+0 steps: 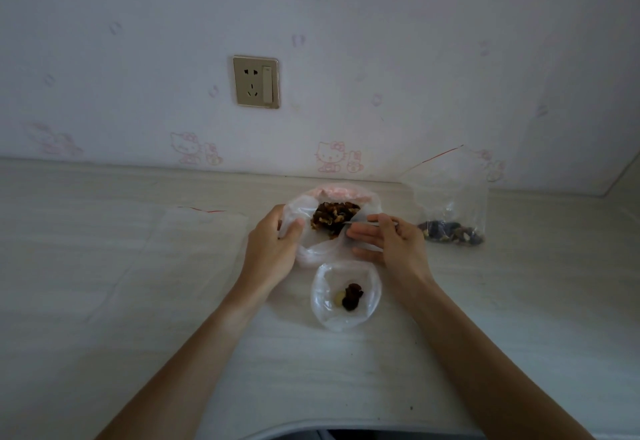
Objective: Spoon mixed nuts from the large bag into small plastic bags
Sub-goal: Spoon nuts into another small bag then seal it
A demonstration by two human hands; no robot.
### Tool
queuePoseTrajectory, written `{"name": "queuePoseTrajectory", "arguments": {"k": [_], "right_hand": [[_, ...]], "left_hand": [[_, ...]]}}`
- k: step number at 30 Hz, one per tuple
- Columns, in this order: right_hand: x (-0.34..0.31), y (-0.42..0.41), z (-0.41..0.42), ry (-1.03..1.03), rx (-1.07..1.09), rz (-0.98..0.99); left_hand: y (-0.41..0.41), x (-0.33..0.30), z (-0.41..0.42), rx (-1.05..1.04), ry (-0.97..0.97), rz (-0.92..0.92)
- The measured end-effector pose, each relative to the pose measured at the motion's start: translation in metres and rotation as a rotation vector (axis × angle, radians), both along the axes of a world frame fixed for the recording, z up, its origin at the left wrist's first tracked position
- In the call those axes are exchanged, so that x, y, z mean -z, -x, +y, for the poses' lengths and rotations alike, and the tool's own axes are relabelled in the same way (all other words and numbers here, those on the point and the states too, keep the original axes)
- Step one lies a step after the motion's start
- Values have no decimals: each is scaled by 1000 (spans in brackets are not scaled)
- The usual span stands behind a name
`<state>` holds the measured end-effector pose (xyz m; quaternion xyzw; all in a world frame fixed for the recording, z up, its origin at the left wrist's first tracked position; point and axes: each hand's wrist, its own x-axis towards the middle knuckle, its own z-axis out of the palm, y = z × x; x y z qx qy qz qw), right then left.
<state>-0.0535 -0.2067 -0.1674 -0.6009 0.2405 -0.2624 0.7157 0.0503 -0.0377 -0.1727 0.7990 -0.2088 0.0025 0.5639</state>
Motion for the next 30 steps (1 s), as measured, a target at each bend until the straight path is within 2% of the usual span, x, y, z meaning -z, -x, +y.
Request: {"name": "queuePoseTrajectory", "arguments": {"k": [8,15,21,24,30], "right_hand": [[-8,5,-5,1,-3,-24],[-33,11,-8,13,-23,-18],[-46,36,-10,-9,-65,-60],[-48,52,-11,-30,-86,-70],[-41,89,-9,-51,-167,-62]], "left_hand": [[0,-1,1,-24,2,-44],[-6,0,13,-54,-101,-58],[17,-2,26,-169,-89,-197],[37,-2,27,-97,-144,-235],[67,13,28,91,-304,-164]]}}
